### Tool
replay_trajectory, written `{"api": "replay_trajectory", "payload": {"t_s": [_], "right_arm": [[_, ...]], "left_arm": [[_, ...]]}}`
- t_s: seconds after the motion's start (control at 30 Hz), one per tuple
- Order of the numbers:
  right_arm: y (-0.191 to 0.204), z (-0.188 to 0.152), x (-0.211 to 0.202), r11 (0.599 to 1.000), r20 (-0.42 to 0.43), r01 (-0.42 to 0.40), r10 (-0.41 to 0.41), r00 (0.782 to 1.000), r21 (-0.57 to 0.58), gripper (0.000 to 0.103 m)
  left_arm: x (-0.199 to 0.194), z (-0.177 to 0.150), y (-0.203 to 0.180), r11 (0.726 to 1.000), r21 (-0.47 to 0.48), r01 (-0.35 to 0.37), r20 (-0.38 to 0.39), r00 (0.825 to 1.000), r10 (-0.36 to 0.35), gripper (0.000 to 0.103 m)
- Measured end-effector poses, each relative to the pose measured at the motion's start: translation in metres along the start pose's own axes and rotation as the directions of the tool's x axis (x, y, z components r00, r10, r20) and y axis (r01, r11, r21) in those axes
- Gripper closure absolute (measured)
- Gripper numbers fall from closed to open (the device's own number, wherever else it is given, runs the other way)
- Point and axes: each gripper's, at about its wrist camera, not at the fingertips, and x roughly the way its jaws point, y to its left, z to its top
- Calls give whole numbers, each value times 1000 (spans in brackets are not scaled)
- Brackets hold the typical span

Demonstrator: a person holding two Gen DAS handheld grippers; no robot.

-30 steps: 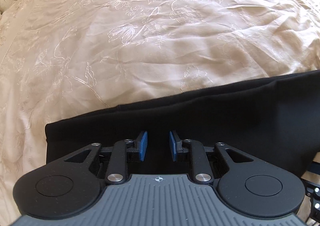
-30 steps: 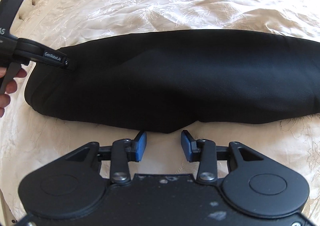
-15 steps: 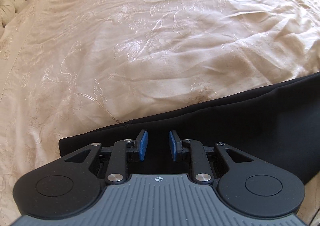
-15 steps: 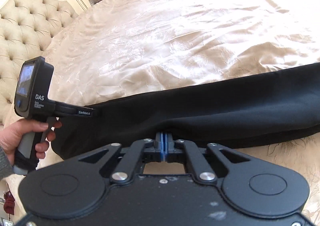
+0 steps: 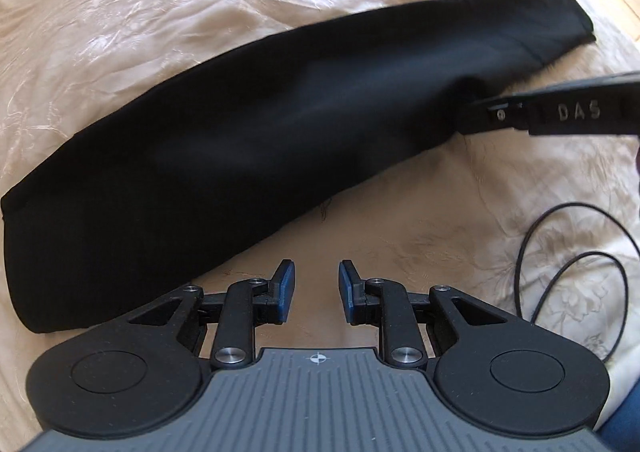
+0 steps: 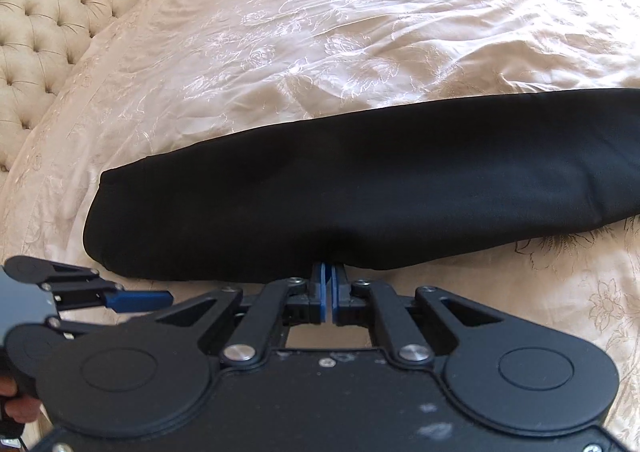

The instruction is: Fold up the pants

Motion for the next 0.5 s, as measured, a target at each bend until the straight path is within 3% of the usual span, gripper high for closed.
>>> {"api": "replay_trajectory", "payload": {"t_s": [0.13,0.23,0.33,0.5], "right_arm": [[1,-2,-4,1000,8,9,-9,1000,-3,98],[3,-5,-4,999,12,19,-18,1000,-43,91],[10,-12,2,994,-16,33,-35,999,-108,59],[26,-20,29,970,-88,61,-84,993,-236,59]], "left_arm": [[10,17,7,995,23,-101,26,995,100,80],[1,35,35,996,-73,-60,56,996,64,80],[-3,48,57,991,-132,-18,68,997,27,80],[1,66,63,992,-128,-9,61,998,17,80]]}}
